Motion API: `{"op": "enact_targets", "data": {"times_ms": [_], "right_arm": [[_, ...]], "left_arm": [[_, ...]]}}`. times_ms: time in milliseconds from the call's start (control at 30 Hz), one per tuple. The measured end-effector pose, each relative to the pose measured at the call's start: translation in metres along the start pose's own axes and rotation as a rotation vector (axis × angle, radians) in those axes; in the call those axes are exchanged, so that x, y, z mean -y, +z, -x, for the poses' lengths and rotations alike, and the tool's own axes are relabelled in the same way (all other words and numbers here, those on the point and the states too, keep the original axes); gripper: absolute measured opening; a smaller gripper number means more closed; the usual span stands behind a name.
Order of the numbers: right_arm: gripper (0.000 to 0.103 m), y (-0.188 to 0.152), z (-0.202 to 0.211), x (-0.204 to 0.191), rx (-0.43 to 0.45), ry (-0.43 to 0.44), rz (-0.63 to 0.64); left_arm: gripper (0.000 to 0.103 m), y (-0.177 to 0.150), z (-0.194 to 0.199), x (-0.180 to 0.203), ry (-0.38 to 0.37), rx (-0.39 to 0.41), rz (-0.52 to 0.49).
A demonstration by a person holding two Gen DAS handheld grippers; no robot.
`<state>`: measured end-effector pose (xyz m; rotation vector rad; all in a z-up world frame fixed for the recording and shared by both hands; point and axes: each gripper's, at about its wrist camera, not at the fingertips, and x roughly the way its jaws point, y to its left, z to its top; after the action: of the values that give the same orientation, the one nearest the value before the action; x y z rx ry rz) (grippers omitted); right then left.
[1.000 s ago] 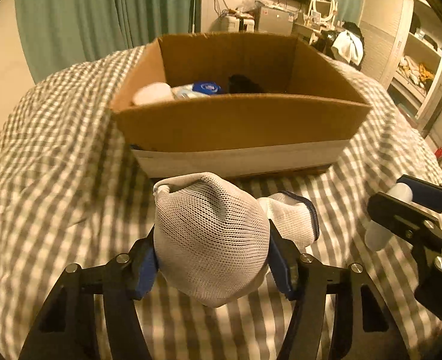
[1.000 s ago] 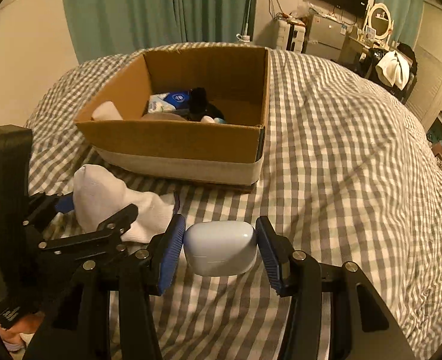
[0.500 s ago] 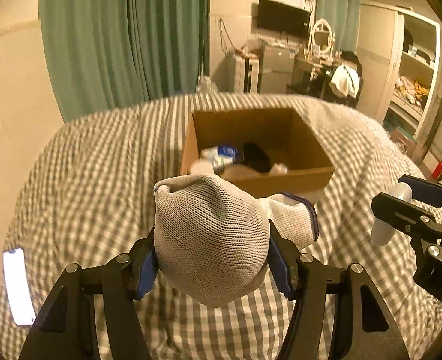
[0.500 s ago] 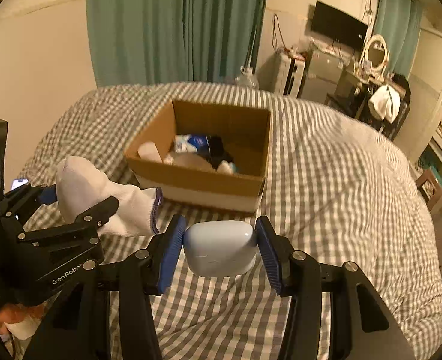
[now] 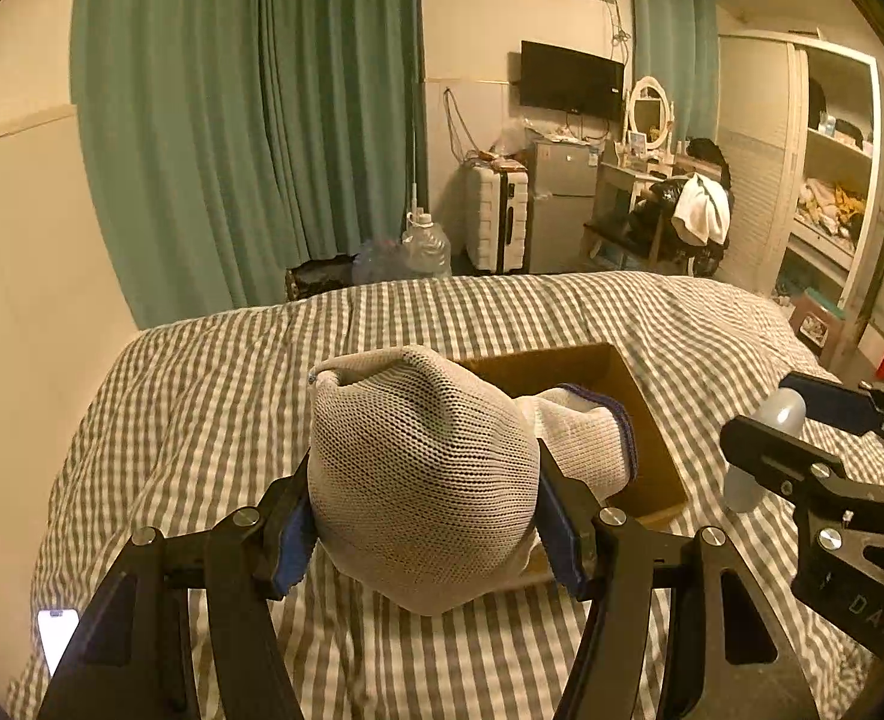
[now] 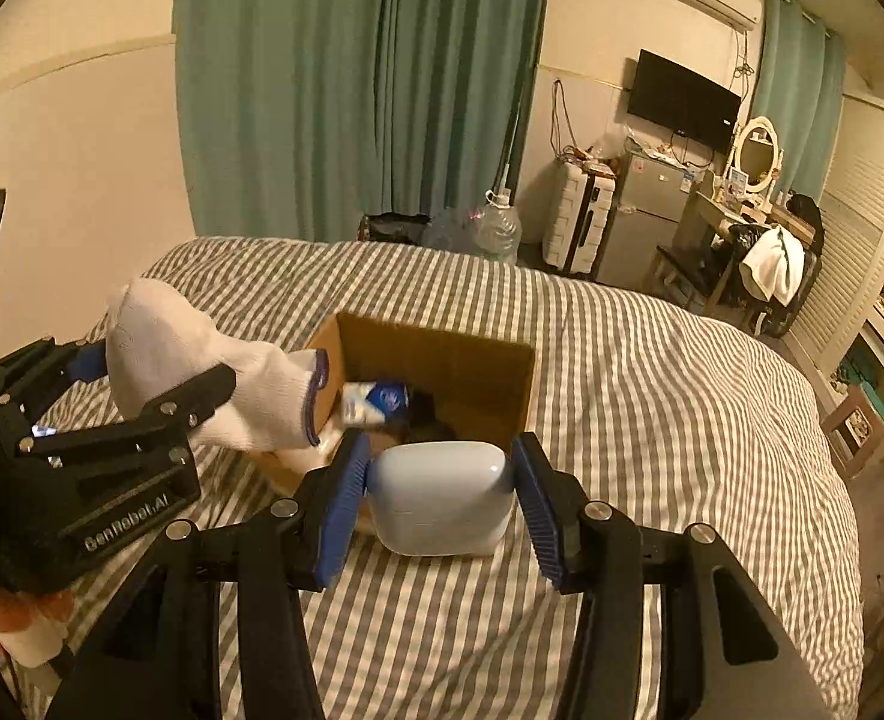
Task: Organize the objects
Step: 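Lower the sock into the box with the left tool while the right tool releases the earbuds case inside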
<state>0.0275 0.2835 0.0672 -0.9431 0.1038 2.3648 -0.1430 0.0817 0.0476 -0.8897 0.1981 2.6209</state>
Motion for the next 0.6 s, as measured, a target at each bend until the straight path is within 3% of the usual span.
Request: {"op": "enact_targets", "data": {"times_ms": [433,600], "right_arm": [[0.049,0.038,-0.140,0.042,-0.106,0.068,-0.069],[0.049,0.040,-0.188,0.044,-0.158,0.043,-0.030]], "left_arm": [[0.064,0.016,-0.125,0.007,-0.004,-0.082,-0.035],[0.064,0.012,-0.157,0.015,-0.031,-0.104,-0.048]]}}
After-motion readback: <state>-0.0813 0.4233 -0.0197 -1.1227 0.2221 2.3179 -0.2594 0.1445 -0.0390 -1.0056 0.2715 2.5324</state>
